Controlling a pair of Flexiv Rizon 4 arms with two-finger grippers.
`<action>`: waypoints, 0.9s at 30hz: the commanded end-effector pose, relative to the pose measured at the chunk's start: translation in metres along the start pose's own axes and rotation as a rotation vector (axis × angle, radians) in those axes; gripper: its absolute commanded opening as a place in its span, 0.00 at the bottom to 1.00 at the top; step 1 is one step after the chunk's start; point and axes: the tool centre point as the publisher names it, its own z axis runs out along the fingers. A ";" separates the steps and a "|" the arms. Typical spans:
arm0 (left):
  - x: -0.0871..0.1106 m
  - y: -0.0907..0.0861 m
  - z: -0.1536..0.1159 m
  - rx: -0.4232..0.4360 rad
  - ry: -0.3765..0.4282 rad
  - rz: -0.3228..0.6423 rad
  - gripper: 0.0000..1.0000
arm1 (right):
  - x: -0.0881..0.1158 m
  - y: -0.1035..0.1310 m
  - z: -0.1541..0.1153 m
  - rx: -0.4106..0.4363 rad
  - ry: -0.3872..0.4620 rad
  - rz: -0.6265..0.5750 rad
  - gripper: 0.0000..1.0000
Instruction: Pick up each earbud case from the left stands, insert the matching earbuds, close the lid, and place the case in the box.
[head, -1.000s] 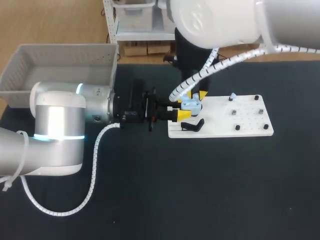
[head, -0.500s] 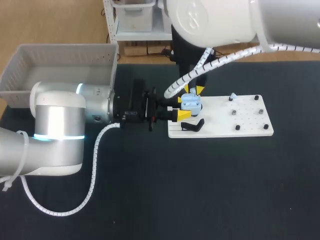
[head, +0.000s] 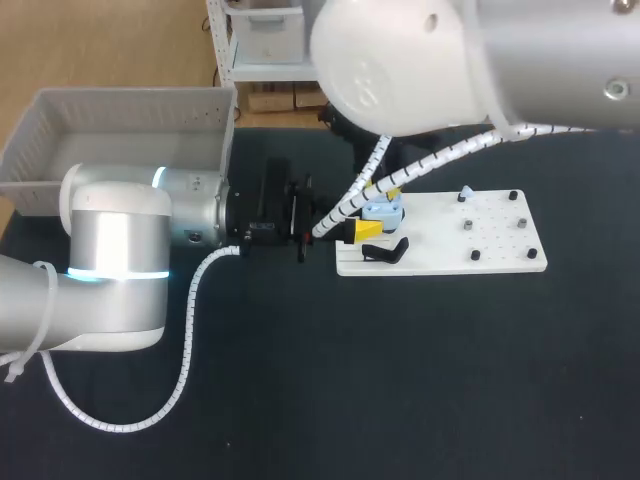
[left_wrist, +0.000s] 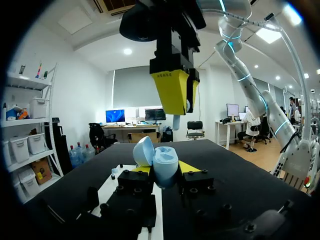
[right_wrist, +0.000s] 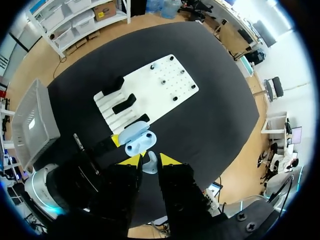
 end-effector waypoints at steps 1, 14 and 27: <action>0.001 -0.001 0.000 -0.006 -0.002 0.003 0.00 | -0.003 0.002 0.001 0.003 0.009 0.012 0.00; 0.001 -0.001 0.000 -0.006 -0.002 0.003 0.00 | -0.007 0.004 0.015 0.035 0.026 0.032 0.00; 0.001 -0.001 0.000 -0.006 -0.002 0.003 0.00 | -0.008 0.003 0.021 0.043 0.040 0.041 0.00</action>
